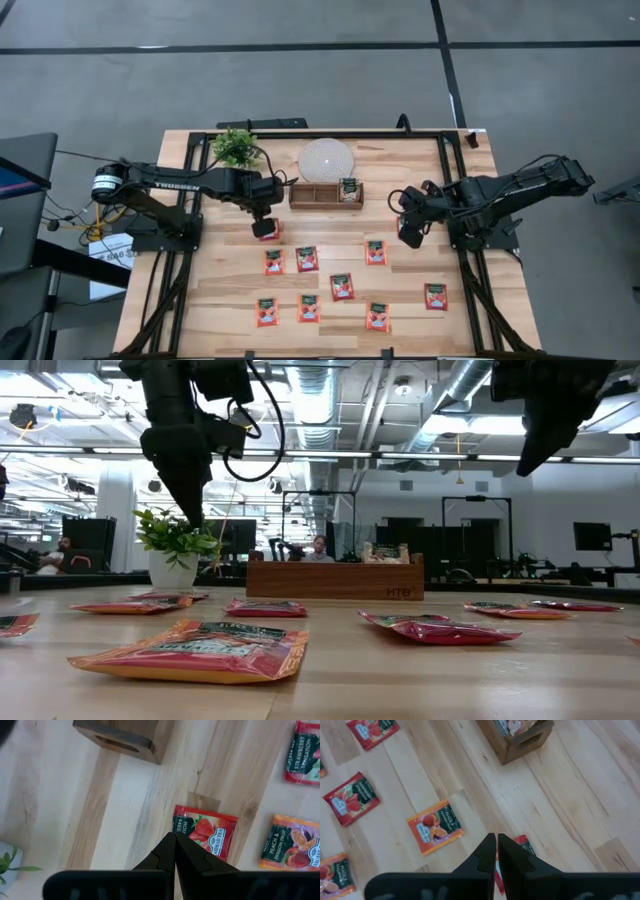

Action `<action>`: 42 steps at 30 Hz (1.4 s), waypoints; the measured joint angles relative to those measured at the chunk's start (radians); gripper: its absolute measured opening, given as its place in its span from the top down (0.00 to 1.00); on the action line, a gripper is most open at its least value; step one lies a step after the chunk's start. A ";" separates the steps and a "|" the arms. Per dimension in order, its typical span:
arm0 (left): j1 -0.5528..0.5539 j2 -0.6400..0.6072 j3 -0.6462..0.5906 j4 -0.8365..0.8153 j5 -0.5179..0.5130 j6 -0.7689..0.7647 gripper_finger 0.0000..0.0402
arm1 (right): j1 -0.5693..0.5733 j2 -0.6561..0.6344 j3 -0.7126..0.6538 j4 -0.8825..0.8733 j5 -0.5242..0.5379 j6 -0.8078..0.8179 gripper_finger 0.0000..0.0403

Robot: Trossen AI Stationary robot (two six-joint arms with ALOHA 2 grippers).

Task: Pick & Place Tea
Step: Put the red tea bag into the middle section of the wooden organizer

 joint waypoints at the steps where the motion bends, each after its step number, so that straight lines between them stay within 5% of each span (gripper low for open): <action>1: 0.000 0.000 0.000 -0.002 0.000 -0.001 1.00 | 0.000 0.000 0.000 0.000 0.000 0.000 0.97; 12: 0.000 0.000 0.000 0.002 0.037 -0.009 0.98 | 0.000 0.000 0.000 0.000 0.000 0.000 0.97; 26: 0.019 0.000 -0.063 0.058 0.051 0.061 0.72 | 0.000 0.000 0.000 -0.001 0.000 0.000 0.97; 32: 0.090 0.001 -0.184 0.081 0.115 0.072 0.71 | 0.000 0.000 0.000 0.003 0.000 0.000 0.97; 42: 0.105 0.001 -0.196 0.204 0.192 0.080 0.74 | 0.000 0.000 0.000 0.003 -0.001 0.000 0.97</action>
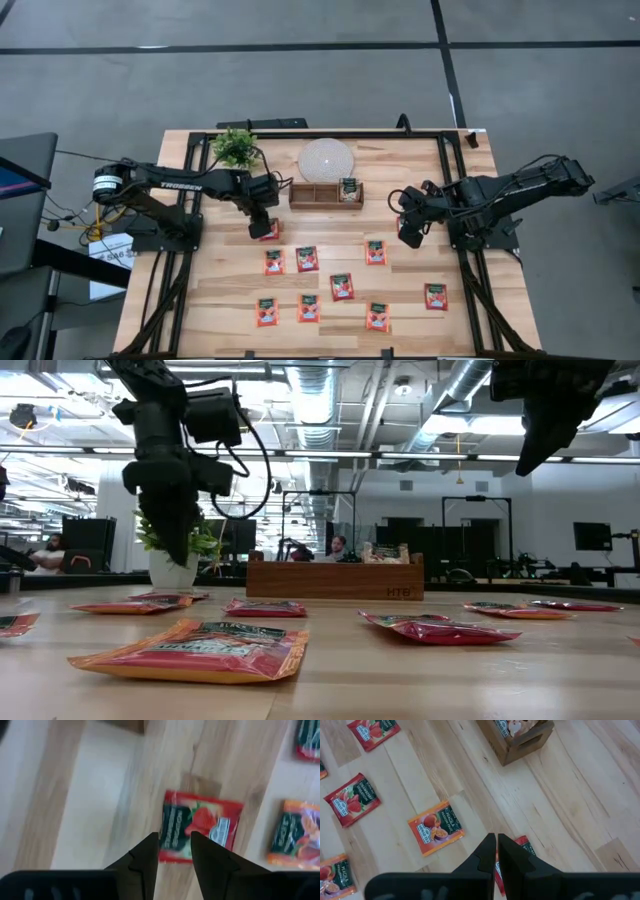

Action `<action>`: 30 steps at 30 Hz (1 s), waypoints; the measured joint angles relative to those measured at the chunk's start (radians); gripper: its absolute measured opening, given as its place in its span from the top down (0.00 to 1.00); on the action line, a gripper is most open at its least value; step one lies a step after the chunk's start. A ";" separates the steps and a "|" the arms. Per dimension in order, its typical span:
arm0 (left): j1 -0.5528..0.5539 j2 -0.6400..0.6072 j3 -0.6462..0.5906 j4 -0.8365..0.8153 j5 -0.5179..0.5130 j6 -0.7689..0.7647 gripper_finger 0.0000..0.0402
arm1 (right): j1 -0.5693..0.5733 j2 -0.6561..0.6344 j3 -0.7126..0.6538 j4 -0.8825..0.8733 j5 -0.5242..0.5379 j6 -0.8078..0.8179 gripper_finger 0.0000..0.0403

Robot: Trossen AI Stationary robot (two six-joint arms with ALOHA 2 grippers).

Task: Pick & Place Tea
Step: Put the red tea bag into the middle section of the wooden organizer

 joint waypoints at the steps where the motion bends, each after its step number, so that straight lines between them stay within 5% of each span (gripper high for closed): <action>1: 0.000 0.003 0.000 0.010 0.000 0.006 0.74 | 0.000 0.000 0.000 0.000 0.000 0.000 0.97; 16: 0.001 0.217 0.008 0.037 0.057 0.025 0.75 | 0.000 0.000 0.000 0.007 0.000 0.000 0.97; 25: 0.001 0.217 0.003 0.043 0.110 0.025 0.98 | 0.000 0.000 0.000 0.019 0.000 0.000 0.97; 30: 0.001 0.217 0.003 0.039 0.110 0.026 1.00 | 0.000 0.000 0.000 0.019 0.000 0.000 0.97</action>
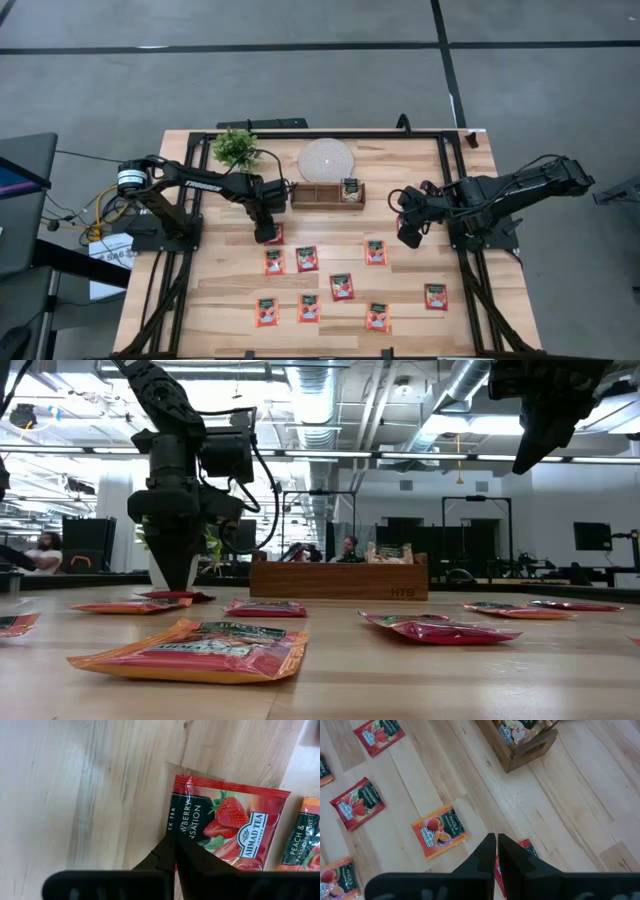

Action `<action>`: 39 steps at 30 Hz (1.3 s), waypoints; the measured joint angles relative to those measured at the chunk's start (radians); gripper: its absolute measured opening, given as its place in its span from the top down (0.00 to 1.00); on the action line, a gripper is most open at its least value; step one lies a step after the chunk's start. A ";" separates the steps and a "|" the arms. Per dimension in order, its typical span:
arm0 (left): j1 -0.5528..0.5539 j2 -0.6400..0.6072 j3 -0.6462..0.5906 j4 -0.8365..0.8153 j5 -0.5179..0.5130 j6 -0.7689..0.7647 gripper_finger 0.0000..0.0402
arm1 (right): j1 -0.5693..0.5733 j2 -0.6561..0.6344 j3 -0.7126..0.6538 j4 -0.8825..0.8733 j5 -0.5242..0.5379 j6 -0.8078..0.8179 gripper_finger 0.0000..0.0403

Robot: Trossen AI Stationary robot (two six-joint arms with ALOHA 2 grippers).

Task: Pick & Place Tea
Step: Put the red tea bag into the middle section of the wooden organizer

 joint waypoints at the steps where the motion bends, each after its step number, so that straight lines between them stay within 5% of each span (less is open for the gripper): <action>1: 0.000 0.000 0.000 0.000 0.000 0.000 1.00 | 0.000 0.000 0.000 0.000 0.000 0.000 0.97; 20: -0.001 -0.151 -0.006 -0.061 -0.042 -0.076 0.99 | 0.000 0.000 0.000 0.003 0.001 0.000 0.97; 39: -0.066 -0.147 -0.003 -0.020 -0.104 0.047 0.73 | 0.000 0.000 0.000 0.003 0.000 0.000 0.97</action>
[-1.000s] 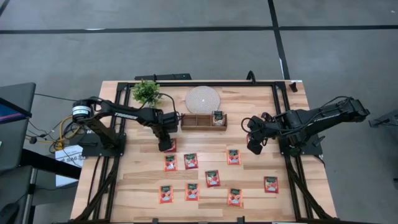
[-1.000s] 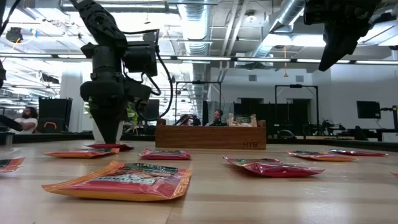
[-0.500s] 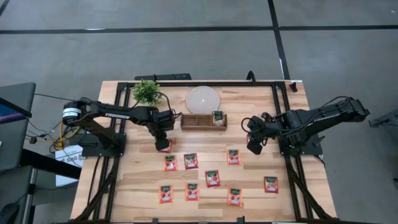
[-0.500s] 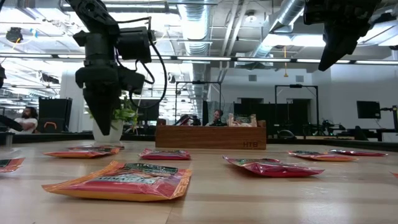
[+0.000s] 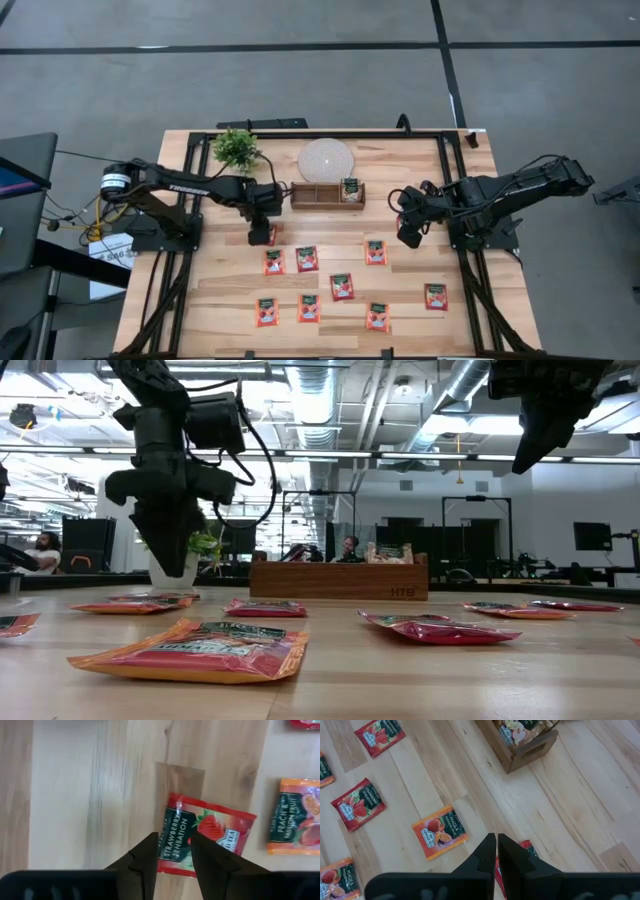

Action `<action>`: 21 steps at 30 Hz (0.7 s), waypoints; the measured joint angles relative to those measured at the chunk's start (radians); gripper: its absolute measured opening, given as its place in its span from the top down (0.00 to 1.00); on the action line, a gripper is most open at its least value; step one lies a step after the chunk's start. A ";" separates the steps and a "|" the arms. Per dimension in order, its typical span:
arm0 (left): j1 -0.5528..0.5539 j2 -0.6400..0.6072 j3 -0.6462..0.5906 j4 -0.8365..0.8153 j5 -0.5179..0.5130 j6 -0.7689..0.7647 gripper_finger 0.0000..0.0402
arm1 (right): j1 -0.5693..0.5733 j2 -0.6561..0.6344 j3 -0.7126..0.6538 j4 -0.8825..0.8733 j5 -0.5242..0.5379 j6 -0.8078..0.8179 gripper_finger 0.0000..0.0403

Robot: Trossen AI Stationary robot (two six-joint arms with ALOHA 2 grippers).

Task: Pick & Place Tea
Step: Put the red tea bag into the middle section of the wooden organizer

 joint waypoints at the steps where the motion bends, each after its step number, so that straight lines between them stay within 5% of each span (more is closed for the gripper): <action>1: 0.000 0.006 0.000 0.000 -0.002 0.010 0.73 | 0.000 0.000 0.000 0.000 0.000 0.000 0.97; 12: -0.001 0.147 0.009 -0.007 -0.030 0.050 0.73 | 0.000 0.000 0.000 0.004 0.000 0.000 0.97; 21: -0.001 0.147 0.006 -0.007 -0.038 0.020 0.78 | 0.000 0.000 0.000 0.005 0.000 0.000 0.97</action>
